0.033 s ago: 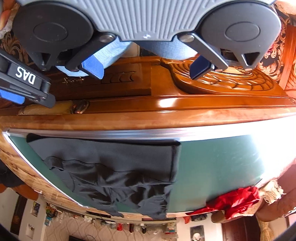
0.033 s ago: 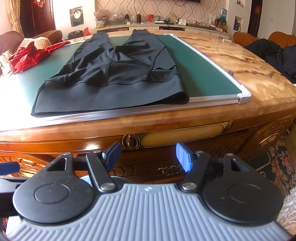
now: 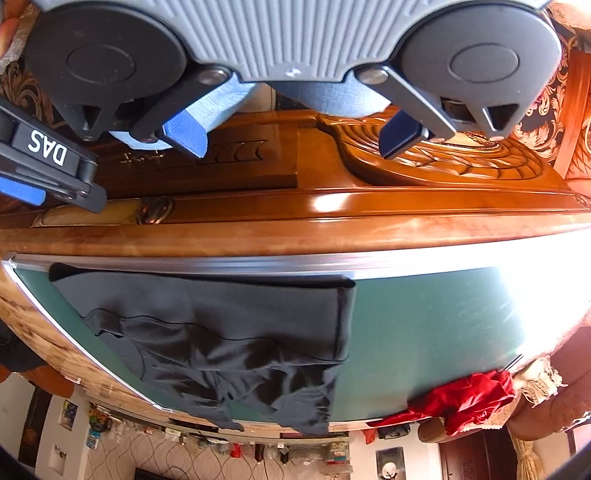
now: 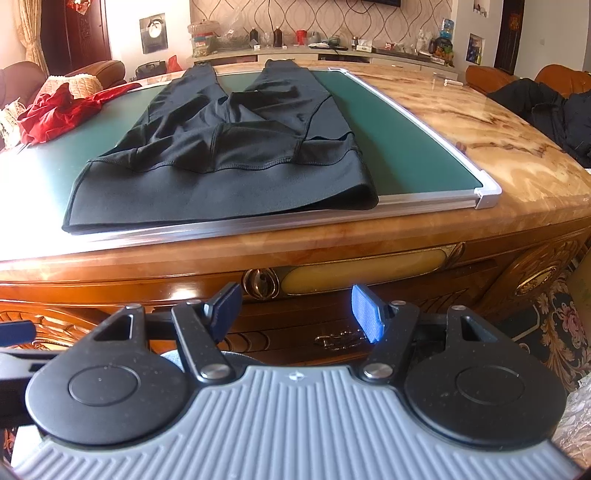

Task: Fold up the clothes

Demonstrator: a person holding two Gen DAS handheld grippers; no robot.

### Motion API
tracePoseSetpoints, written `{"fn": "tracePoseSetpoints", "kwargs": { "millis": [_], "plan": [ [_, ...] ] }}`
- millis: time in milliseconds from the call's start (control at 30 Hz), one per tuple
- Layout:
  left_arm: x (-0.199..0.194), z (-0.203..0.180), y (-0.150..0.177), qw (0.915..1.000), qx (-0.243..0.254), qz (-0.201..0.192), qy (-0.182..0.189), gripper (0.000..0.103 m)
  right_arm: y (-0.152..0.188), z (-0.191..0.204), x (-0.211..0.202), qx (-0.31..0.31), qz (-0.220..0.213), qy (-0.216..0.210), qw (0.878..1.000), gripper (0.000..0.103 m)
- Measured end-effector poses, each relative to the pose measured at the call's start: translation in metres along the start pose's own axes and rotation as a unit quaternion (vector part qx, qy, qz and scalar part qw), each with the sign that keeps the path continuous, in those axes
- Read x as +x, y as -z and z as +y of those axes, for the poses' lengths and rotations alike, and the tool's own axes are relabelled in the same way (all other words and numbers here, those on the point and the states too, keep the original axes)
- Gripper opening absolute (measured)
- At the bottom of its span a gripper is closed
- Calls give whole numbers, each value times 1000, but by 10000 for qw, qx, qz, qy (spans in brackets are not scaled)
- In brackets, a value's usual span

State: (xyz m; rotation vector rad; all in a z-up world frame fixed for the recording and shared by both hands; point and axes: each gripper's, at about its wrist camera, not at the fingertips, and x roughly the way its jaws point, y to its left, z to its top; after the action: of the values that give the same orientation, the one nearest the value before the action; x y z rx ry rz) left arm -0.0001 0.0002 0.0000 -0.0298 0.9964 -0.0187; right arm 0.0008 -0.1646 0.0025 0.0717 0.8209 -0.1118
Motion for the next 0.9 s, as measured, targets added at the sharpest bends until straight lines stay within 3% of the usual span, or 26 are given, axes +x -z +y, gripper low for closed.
{"fn": "tracePoseSetpoints", "kwargs": {
  "millis": [900],
  "plan": [
    [-5, 0, 1, 9994, 116, -198, -243, 103, 5, 3, -1, -65, -124, 17, 9999, 74]
  ]
}}
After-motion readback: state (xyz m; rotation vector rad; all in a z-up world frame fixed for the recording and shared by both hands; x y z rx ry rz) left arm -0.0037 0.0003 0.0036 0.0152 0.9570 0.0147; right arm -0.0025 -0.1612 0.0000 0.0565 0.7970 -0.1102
